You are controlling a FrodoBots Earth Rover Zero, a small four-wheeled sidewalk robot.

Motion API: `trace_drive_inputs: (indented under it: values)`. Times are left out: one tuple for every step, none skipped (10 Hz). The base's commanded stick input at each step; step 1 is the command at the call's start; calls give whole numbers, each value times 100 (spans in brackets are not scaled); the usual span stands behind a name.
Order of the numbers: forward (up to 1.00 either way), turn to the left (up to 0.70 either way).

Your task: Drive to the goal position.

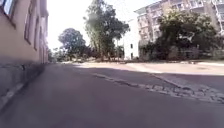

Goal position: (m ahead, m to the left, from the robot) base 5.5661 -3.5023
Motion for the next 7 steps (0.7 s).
trace_drive_inputs:
  values:
    - [40,24]
    - [39,5]
    - [39,0]
    - [39,0]
    - [41,0]
    - [42,16]
    - [23,40]
